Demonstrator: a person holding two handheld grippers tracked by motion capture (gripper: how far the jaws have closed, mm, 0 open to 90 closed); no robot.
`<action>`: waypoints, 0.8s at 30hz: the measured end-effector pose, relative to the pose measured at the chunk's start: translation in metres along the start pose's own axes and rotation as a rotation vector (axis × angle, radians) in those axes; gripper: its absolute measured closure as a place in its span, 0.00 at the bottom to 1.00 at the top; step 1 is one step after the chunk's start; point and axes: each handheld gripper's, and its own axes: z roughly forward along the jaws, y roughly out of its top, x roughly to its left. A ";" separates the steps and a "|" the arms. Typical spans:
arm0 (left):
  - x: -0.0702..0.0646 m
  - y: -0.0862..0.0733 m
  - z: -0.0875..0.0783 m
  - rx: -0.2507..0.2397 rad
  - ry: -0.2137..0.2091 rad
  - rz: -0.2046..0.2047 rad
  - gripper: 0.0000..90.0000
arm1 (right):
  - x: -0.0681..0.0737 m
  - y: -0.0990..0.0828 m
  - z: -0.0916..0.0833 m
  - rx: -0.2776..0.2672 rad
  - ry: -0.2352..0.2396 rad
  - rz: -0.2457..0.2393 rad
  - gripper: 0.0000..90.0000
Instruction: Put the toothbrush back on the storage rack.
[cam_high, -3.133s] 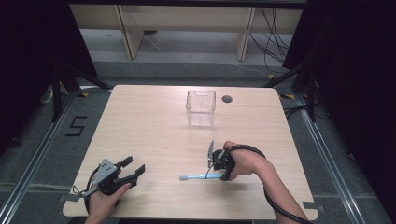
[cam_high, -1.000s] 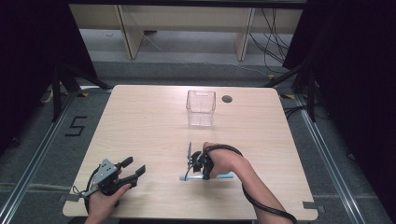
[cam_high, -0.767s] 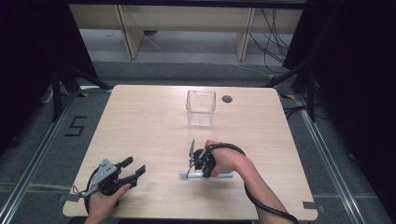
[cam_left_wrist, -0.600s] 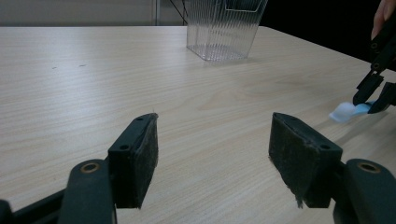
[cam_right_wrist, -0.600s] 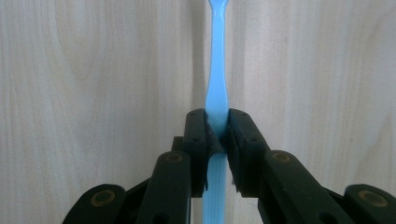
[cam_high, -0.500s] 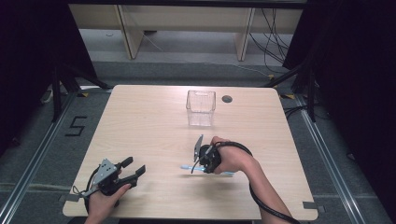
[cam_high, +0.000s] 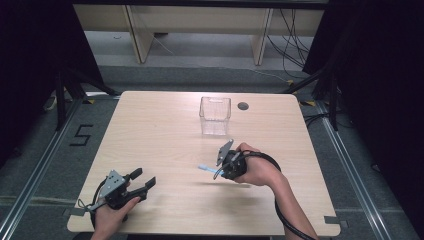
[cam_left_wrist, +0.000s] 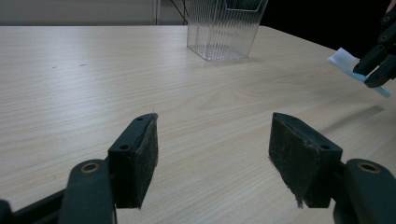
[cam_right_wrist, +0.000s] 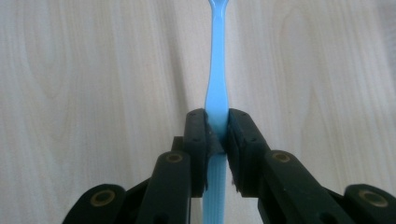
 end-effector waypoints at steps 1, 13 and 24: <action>0.000 0.000 0.000 0.000 0.000 0.001 0.36 | 0.000 -0.001 -0.001 -0.008 -0.005 0.009 0.87; 0.000 0.000 0.001 -0.002 -0.004 0.000 0.36 | -0.004 -0.015 -0.006 -0.128 -0.059 0.065 0.87; 0.000 0.000 0.000 -0.007 -0.007 0.002 0.37 | -0.002 -0.025 -0.003 -0.164 -0.110 0.098 0.87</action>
